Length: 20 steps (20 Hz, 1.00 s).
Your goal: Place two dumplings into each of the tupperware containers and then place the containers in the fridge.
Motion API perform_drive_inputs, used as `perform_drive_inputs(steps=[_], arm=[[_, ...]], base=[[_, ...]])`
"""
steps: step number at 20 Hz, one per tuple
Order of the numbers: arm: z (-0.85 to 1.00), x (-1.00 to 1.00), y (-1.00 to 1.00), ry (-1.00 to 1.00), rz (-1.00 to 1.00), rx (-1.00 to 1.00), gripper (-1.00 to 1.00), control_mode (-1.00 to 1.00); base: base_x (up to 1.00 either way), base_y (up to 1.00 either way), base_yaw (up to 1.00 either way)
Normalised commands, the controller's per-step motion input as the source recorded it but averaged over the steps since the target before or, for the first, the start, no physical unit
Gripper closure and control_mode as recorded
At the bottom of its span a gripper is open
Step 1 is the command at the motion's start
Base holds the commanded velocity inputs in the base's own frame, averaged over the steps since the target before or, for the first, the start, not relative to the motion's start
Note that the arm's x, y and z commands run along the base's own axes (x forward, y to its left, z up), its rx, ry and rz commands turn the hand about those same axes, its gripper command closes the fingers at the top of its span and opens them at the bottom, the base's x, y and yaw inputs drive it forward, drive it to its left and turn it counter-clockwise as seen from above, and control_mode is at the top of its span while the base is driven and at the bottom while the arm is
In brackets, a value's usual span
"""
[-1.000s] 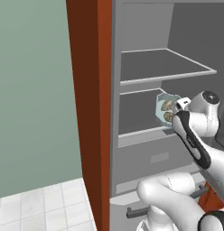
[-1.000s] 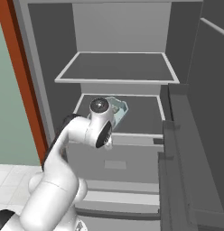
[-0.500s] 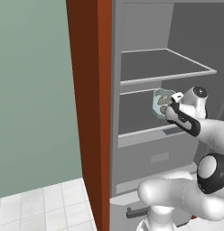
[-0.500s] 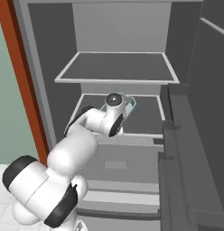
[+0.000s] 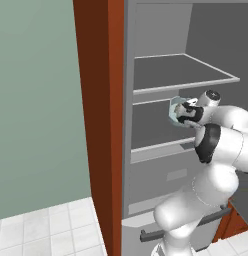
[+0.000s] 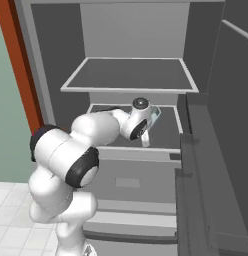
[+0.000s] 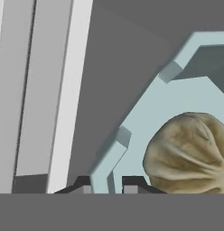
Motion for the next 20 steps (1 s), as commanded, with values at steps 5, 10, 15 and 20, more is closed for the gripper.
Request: perform_drive_inputs(steps=[5,10,15,20], arm=[[-0.43,0.75,-0.39,0.03,0.01,0.0,1.0,-1.0],[-0.41,0.7,-0.36,0.0,0.04,0.01,1.0,-1.0],[-0.22,0.79,-0.24,0.0,0.07,0.02,1.0,-1.0],[-0.24,0.54,-0.03,-0.03,0.04,0.0,-1.0,-1.0]], base=[[0.0,0.0,0.0],[0.0,0.0,0.0],[0.0,0.0,0.0],[0.0,0.0,0.0]])
